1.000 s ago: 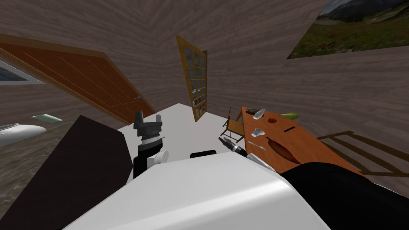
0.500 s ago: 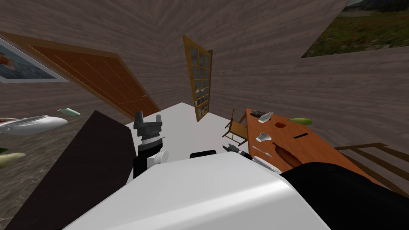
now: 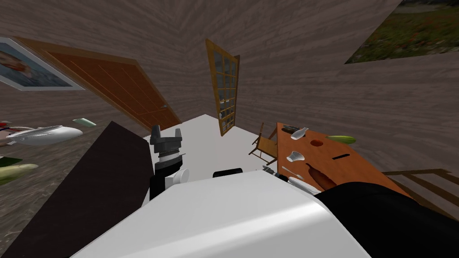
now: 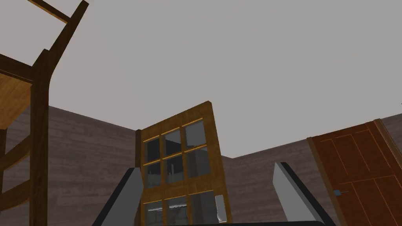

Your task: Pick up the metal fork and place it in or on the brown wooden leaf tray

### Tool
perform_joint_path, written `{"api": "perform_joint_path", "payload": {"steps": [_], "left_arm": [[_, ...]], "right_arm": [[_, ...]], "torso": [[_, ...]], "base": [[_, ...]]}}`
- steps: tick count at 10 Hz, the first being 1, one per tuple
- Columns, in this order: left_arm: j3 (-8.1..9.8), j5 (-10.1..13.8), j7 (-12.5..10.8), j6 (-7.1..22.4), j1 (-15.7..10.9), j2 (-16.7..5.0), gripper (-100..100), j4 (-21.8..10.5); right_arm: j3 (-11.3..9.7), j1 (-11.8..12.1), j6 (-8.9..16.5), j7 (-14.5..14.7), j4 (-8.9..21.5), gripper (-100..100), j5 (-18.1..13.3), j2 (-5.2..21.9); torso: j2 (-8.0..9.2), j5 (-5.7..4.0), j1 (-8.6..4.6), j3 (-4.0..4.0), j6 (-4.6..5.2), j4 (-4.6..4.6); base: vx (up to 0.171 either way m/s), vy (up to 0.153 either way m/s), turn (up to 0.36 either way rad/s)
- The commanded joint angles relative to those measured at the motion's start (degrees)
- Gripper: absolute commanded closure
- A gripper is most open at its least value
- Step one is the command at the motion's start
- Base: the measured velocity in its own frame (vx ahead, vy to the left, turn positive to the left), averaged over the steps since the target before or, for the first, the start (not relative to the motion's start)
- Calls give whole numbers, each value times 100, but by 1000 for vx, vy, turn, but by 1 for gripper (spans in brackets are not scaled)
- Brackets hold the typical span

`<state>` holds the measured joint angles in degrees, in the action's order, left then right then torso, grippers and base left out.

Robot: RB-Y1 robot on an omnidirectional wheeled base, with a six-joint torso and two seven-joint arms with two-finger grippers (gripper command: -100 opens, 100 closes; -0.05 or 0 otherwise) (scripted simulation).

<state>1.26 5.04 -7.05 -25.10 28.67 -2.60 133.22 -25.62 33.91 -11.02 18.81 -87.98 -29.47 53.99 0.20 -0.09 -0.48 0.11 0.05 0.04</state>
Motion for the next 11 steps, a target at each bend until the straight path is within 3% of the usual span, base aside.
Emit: {"api": "perform_joint_path", "payload": {"steps": [1, 11], "left_arm": [[0, 0, 0, 0, 0, 0, 0, 0], [0, 0, 0, 0, 0, 0, 0, 0]], "right_arm": [[-131, 4, 163, 233, 235, -100, -153, 253], [-932, -374, 1008, 1060, 1325, -100, -834, 1091]], "torso": [[0, 0, 0, 0, 0, 0], [2, 0, 6, 2, 0, 1]], "base": [[-25, -170, 50], [-15, -125, 36]]}}
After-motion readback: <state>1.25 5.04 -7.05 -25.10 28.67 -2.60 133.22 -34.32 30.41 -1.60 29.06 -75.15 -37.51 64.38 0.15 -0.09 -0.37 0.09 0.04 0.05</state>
